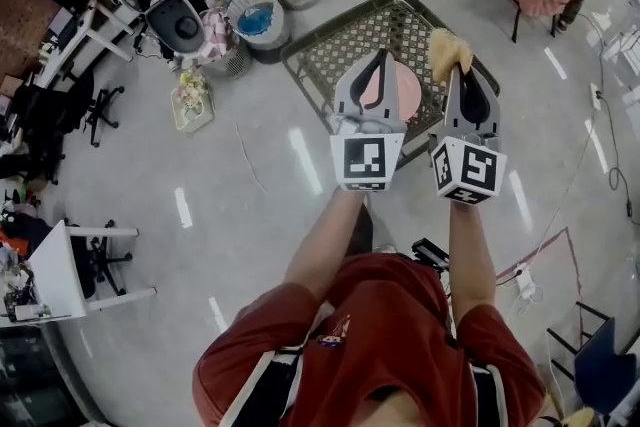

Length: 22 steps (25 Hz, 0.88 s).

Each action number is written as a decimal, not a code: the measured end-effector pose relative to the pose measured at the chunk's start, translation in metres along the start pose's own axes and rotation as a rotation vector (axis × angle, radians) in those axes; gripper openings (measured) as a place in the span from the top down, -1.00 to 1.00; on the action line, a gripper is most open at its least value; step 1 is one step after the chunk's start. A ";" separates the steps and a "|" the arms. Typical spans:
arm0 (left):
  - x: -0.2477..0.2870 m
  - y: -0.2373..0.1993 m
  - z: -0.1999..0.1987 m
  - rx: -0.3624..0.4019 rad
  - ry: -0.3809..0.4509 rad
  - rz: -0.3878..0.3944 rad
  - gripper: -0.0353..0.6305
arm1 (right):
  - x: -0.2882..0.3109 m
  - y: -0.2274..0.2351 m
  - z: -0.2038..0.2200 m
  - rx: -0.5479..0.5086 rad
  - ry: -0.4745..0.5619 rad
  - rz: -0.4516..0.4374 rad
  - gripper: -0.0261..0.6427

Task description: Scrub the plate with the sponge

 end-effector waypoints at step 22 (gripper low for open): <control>0.128 -0.168 0.074 -0.106 -0.008 0.010 0.85 | 0.198 -0.081 0.058 -0.058 -0.062 0.015 0.79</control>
Point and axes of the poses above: the fingertips, and each gripper's own axes: x forward along the fingers, y to its right, z out of its underside, the point moved 1 cm from there along -x, backward along the fingers, and after that the axes turned 8 degrees about z, right-handed, at the moved point
